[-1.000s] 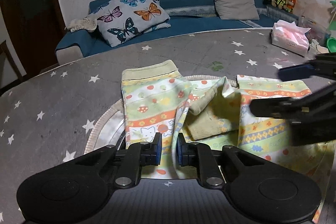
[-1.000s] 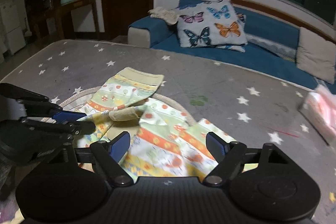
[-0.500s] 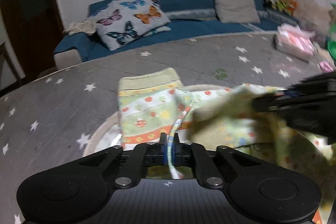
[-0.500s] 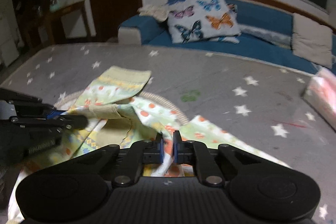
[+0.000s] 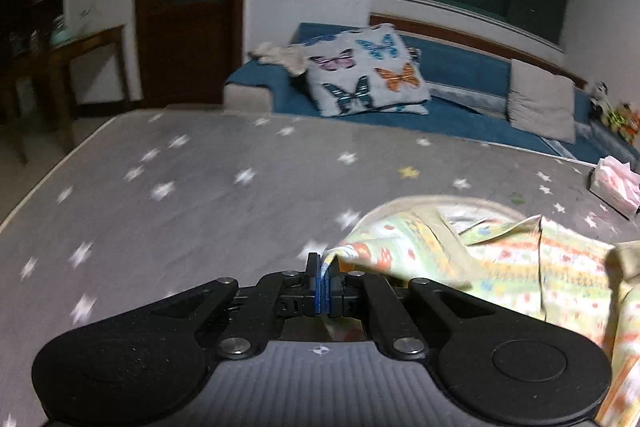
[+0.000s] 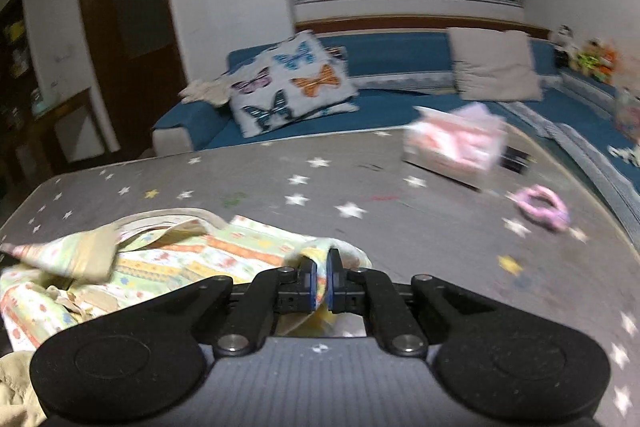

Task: Fold clothes

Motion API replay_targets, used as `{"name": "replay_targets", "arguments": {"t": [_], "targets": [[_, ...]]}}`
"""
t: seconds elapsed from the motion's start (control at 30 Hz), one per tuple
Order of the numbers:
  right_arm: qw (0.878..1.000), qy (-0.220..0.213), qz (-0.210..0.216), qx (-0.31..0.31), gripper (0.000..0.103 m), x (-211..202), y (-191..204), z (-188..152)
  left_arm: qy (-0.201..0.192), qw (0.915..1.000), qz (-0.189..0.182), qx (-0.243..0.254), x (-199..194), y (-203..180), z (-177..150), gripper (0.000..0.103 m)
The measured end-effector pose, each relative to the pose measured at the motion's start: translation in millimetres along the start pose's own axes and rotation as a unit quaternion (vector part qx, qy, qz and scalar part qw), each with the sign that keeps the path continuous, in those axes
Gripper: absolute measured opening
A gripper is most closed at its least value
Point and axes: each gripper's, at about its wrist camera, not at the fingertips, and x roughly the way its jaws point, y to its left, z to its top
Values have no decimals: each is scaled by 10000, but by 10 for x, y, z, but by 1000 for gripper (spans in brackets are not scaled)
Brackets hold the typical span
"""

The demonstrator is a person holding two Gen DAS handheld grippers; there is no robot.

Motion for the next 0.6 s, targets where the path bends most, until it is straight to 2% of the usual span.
{"name": "replay_targets", "arguments": {"t": [0.17, 0.3, 0.4, 0.43, 0.57, 0.6], "targets": [[9981, -19, -287, 549, 4, -384, -326, -285, 220, 9993, -48, -312, -399, 210, -426, 2], [9941, 227, -607, 871, 5, -541, -545, -572, 553, 9981, -67, -268, -557, 274, -742, 2], [9899, 501, -805, 1051, 18, -575, -705, -773, 666, 9976, -58, -173, -613, 295, -822, 9], [9884, 577, -872, 1098, 23, -590, -753, -836, 631, 9979, -34, -127, -639, 294, -814, 14], [9876, 581, -1087, 968, 42, -679, -780, -941, 371, 9991, 182, 132, -734, 230, -738, 49], [9880, 564, -1109, 919, 48, -687, -772, -944, 294, 9992, 204, 195, -745, 214, -721, 51]]}}
